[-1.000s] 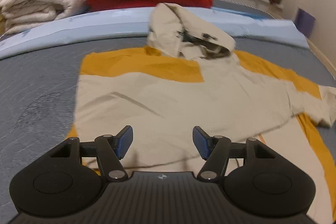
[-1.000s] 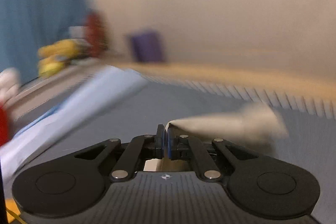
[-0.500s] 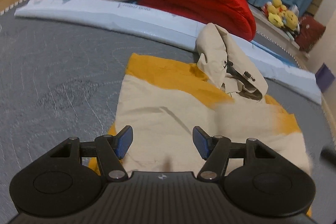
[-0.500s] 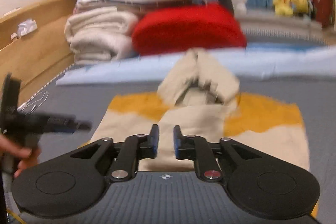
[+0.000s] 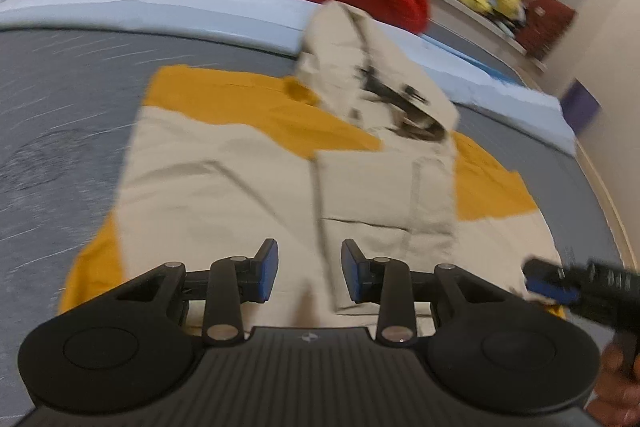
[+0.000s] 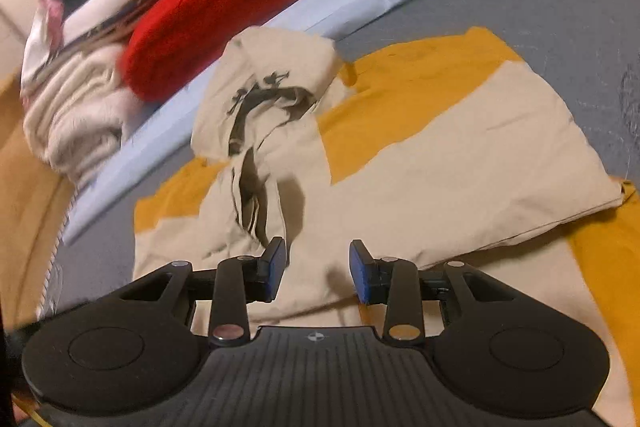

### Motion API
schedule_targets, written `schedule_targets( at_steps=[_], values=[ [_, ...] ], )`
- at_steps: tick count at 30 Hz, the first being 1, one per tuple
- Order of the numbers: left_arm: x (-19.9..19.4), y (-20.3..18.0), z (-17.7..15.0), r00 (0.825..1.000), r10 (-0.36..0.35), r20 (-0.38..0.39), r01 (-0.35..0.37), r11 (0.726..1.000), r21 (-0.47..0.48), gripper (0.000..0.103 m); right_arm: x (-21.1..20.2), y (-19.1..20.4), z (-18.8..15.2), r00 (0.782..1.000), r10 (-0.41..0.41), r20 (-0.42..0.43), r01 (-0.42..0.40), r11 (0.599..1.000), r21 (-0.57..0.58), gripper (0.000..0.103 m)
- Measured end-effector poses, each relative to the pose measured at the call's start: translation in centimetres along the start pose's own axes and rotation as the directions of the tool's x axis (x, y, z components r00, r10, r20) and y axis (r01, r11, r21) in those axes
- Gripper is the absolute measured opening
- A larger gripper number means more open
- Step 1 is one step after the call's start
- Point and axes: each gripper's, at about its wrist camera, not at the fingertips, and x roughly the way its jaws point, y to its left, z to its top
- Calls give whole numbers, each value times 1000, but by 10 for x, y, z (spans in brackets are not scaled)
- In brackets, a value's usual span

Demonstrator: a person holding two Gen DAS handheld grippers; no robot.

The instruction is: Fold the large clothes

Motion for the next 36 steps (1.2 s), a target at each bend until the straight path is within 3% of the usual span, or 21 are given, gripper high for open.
schedule_targets(
  at_steps=[3, 6, 8, 10, 11, 17, 19, 21, 22, 23, 27, 29, 30, 31, 32, 33, 36],
  values=[
    [14, -30, -10, 1000, -21, 10, 20, 996, 82, 39, 3, -11, -2, 996, -87, -8, 88, 994, 66, 38],
    [29, -57, -19, 1000, -23, 10, 21, 988, 152, 44, 10, -28, -6, 992, -108, -61, 117, 980, 161, 38],
    [39, -73, -24, 1000, -25, 12, 23, 982, 188, 64, 15, -37, -9, 987, -128, -96, 145, 968, 203, 38],
    [48, -88, -30, 1000, -7, 27, 1, 974, 226, 78, 21, -45, -11, 983, -133, -124, 160, 957, 243, 38],
    [53, -94, -33, 1000, 4, 29, -11, 970, 242, 79, 23, -48, -10, 982, -130, -135, 162, 950, 265, 38],
    [81, -108, -41, 997, 74, 4, -72, 961, 268, 79, 24, -47, -8, 982, -118, -150, 155, 951, 267, 38],
    [87, -112, -45, 994, 107, 9, -104, 946, 306, 79, 24, -48, -8, 981, -113, -157, 153, 951, 270, 38],
    [86, -112, -47, 991, 132, 27, -133, 930, 341, 67, 20, -51, -9, 980, -115, -160, 156, 948, 277, 38],
    [84, -110, -47, 988, 148, 39, -152, 924, 351, 41, 22, -51, -8, 980, -117, -162, 159, 947, 280, 38],
    [81, -107, -45, 986, 161, 52, -169, 924, 344, 13, 22, -52, -8, 979, -119, -163, 162, 945, 284, 38],
    [46, -83, -28, 979, 149, 137, -169, 974, 153, 12, 22, -53, -7, 979, -124, -161, 167, 942, 292, 38],
    [27, -69, -24, 970, 166, 177, -176, 983, 44, 13, 22, -54, -8, 978, -131, -160, 174, 939, 295, 38],
    [19, -62, -22, 970, 158, 185, -161, 987, 0, 18, 23, -53, -8, 977, -136, -161, 180, 938, 296, 38],
    [13, -54, -21, 972, 147, 182, -143, 989, -32, 35, 24, -52, -9, 977, -141, -162, 184, 938, 295, 38],
    [10, -48, -19, 974, 143, 178, -134, 989, -63, 59, 25, -52, -9, 975, -147, -165, 191, 937, 291, 38],
    [7, -39, -16, 976, 129, 178, -113, 989, -96, 67, 26, -51, -10, 974, -152, -166, 196, 937, 289, 38],
    [7, -7, -7, 983, 74, 167, -37, 977, -212, 69, 28, -51, -10, 973, -159, -167, 202, 937, 285, 38]
  ],
)
